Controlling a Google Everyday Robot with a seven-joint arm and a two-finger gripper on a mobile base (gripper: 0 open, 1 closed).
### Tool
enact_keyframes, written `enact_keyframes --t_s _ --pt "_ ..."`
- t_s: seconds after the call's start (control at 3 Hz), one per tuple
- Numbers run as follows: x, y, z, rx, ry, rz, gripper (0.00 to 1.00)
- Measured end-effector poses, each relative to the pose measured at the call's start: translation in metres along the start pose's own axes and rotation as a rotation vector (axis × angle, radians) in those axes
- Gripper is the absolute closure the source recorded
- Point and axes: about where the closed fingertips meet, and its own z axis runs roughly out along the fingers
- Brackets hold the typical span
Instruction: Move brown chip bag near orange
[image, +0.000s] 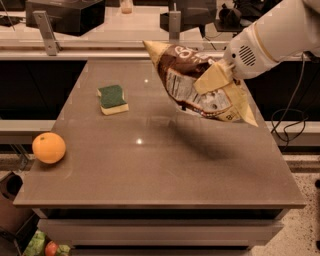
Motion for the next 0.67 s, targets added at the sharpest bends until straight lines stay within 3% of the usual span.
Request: enact_keyframes --t_s 0.67 --pt "0.011 0.067 0.023 -0.092 -0.006 -0.09 1.0"
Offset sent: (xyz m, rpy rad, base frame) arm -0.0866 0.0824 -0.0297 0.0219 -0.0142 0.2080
